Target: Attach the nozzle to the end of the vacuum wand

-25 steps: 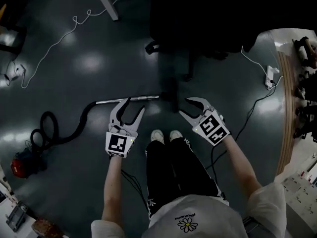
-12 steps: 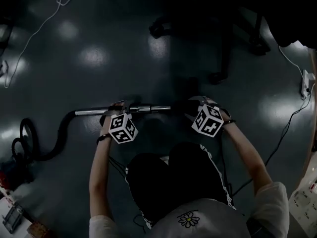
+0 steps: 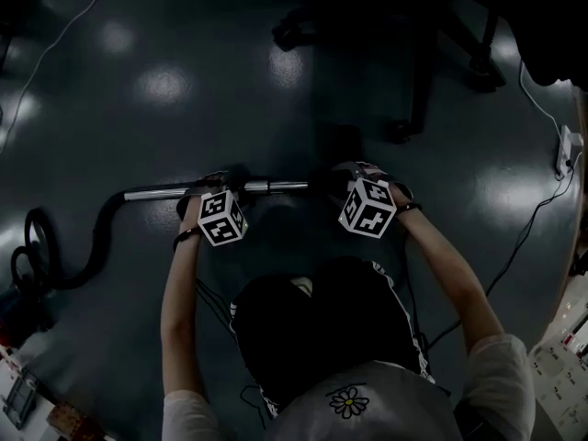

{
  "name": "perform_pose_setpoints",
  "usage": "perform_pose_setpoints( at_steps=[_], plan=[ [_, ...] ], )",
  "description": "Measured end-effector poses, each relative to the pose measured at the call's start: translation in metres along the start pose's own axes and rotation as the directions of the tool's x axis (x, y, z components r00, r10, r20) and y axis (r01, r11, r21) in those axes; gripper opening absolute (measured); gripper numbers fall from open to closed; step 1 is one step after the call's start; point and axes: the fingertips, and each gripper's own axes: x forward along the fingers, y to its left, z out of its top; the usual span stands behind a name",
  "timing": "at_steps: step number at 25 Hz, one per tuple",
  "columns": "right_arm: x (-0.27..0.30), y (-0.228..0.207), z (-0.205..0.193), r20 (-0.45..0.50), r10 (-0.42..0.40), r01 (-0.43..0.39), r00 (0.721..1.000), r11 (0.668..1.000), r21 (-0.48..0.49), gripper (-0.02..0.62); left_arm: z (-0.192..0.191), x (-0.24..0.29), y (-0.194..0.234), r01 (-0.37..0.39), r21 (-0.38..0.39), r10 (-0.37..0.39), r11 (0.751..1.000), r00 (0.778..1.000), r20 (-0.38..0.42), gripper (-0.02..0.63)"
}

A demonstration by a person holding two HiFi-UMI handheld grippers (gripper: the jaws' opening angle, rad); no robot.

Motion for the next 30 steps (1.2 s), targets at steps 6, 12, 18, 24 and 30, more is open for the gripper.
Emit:
perform_pose_setpoints(
  at_steps=[6,12,18,24,30],
  plan=[
    [-0.014,0.001,-0.006,0.030,0.055,-0.053,0.998,0.997,-0.058,0.173,0.011,-0.026,0.011,-0.009,-0.017,0.010,1.000,0.999,0.049,0.199],
    [-0.025,0.013,0.007,0.077,0.101,-0.094,0.992,0.991,-0.093,0.172,0.023,-0.027,-0.002,0.011,0.004,-0.011,1.000,0.998,0.063,0.199],
    [-0.021,0.018,-0.001,-0.043,0.058,-0.065,0.997,0.977,-0.202,0.172,0.030,-0.028,-0.007,0.003,0.009,-0.003,1.000,0.998,0.069,0.199],
    [-0.024,0.008,-0.017,-0.096,0.015,-0.032,0.995,0.982,-0.185,0.172,0.028,-0.023,-0.012,0.020,0.010,-0.021,1.000,0.998,0.067,0.199],
    [-0.021,0.012,-0.014,-0.120,-0.007,-0.022,0.993,0.972,-0.235,0.172,0.040,-0.026,-0.009,0.004,-0.016,-0.002,1.000,0.995,0.103,0.201]
  ],
)
